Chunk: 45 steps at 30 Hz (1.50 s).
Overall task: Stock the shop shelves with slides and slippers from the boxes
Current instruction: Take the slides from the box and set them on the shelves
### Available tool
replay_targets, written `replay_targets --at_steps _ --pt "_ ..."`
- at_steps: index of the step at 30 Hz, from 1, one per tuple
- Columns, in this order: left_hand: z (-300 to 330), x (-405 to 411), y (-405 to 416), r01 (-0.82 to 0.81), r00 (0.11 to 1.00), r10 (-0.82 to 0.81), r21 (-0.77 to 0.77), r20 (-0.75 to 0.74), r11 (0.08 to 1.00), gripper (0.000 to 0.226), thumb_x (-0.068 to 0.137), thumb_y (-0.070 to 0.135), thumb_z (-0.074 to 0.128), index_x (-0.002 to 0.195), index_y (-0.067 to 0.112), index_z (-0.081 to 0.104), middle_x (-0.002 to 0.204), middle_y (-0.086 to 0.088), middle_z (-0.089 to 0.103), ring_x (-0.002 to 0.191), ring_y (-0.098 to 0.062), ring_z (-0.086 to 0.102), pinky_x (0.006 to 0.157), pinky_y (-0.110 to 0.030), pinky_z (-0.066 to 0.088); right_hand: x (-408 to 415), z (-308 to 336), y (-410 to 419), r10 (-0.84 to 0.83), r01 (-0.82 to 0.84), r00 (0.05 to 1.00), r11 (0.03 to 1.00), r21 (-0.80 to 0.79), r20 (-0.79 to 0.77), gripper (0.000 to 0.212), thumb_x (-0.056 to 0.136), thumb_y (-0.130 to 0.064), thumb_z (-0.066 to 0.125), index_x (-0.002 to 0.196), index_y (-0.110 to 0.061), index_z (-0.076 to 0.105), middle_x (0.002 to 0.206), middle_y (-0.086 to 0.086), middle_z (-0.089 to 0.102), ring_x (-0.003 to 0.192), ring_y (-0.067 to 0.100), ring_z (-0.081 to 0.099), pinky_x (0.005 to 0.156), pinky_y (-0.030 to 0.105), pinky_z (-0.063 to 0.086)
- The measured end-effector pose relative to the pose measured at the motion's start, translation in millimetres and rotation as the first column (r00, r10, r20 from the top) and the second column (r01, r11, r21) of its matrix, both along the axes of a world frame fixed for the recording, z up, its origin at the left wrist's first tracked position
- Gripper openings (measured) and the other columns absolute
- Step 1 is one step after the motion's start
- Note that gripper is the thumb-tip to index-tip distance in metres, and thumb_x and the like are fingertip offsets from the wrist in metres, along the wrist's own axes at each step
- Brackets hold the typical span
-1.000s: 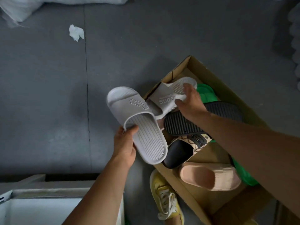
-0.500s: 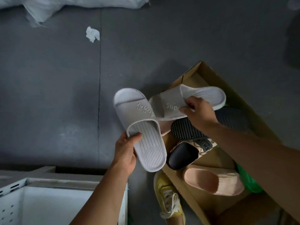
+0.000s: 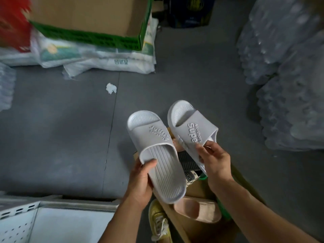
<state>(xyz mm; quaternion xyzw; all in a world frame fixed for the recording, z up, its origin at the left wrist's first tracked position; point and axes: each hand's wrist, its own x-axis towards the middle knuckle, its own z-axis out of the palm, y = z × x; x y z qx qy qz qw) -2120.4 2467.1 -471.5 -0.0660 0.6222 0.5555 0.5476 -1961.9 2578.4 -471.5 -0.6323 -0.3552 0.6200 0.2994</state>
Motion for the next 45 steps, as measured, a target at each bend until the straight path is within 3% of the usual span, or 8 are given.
replay_targets --at_steps 5,11,17,24,30,34,39,45 --pt "93.1 36.2 -10.3 0.028 1.0 -0.028 0.081 -0.004 0.996 0.051 0.074 0.013 0.069 0.122 0.0 0.06 0.105 -0.021 0.069 0.091 -0.032 0.067 0.07 -0.039 0.055 19.3 108.0 1.5 -0.009 0.016 0.99 0.999 0.046 -0.142 0.006 0.085 -0.006 0.069 0.081 -0.01 0.069 0.072 -0.001 0.073 0.066 0.014 0.066 0.069 0.031 0.056" --pt "201.0 61.3 -34.7 -0.045 0.986 0.078 0.209 -0.149 0.977 0.054 0.062 0.006 0.078 0.114 0.0 0.065 0.11 -0.028 0.068 0.099 -0.04 0.067 0.077 -0.041 0.054 52.5 231.1 -21.4 0.066 -0.033 0.973 0.989 0.147 -0.222 0.009 0.084 -0.006 0.07 0.076 -0.001 0.067 0.076 0.01 0.07 0.071 0.02 0.063 0.074 0.04 0.055" --pt "311.5 90.7 -64.6 -0.048 0.981 0.107 0.328 -0.163 0.944 0.07 0.049 0.017 0.082 0.113 -0.007 0.064 0.109 -0.031 0.067 0.096 -0.04 0.067 0.076 -0.041 0.057 78.8 336.5 -62.4 0.126 -0.063 0.941 0.977 0.202 -0.313 0.018 0.082 -0.01 0.073 0.07 -0.003 0.062 0.06 0.008 0.06 0.059 0.02 0.056 0.055 0.028 0.05" --pt "407.7 120.4 -84.1 -0.036 0.987 0.093 0.39 -0.128 0.92 0.074 0.053 0.025 0.084 0.118 -0.004 0.063 0.114 -0.031 0.065 0.098 -0.041 0.065 0.084 -0.046 0.053 88.9 436.7 -89.0 0.25 -0.156 0.906 0.947 0.28 -0.342 0.022 0.083 -0.017 0.074 0.075 0.001 0.063 0.076 0.018 0.068 0.068 0.024 0.059 0.07 0.039 0.05" --pt "467.2 115.0 -89.2 -0.058 0.984 0.131 0.475 -0.122 0.878 0.059 0.065 0.016 0.073 0.118 -0.006 0.063 0.109 -0.029 0.067 0.092 -0.037 0.066 0.075 -0.04 0.055 85.3 494.7 -105.8 0.411 -0.275 0.858 0.874 0.4 -0.308 0.019 0.086 -0.031 0.069 0.086 -0.013 0.068 0.083 0.005 0.071 0.077 0.016 0.063 0.069 0.031 0.048" --pt "495.6 103.3 -102.5 -0.032 0.983 0.117 0.488 -0.145 0.872 0.053 0.066 0.012 0.077 0.114 -0.006 0.065 0.11 -0.031 0.065 0.093 -0.037 0.063 0.082 -0.044 0.053 81.6 518.5 -121.3 0.519 -0.374 0.809 0.816 0.441 -0.274 0.058 0.066 -0.051 0.078 0.114 -0.023 0.062 0.108 -0.007 0.071 0.104 0.015 0.065 0.089 0.039 0.05" --pt "516.1 88.7 -128.1 0.005 0.981 0.094 0.508 -0.171 0.862 0.043 0.076 0.02 0.068 0.113 -0.002 0.067 0.114 -0.031 0.064 0.098 -0.038 0.062 0.094 -0.053 0.047 74.0 538.5 -146.2 0.65 -0.466 0.729 0.701 0.54 -0.214 0.049 0.077 -0.007 0.077 0.111 -0.035 0.055 0.107 -0.018 0.069 0.089 -0.001 0.067 0.066 0.017 0.054" --pt "534.9 85.5 -148.5 0.075 0.99 0.021 0.643 -0.14 0.762 0.076 0.061 0.024 0.086 0.126 -0.005 0.059 0.13 -0.035 0.054 0.11 -0.041 0.059 0.099 -0.051 0.045 67.5 556.3 -163.5 0.659 -0.485 0.736 0.671 0.561 -0.152 0.058 0.074 -0.004 0.071 0.116 -0.04 0.054 0.124 -0.014 0.063 0.105 0.012 0.065 0.082 0.03 0.056"
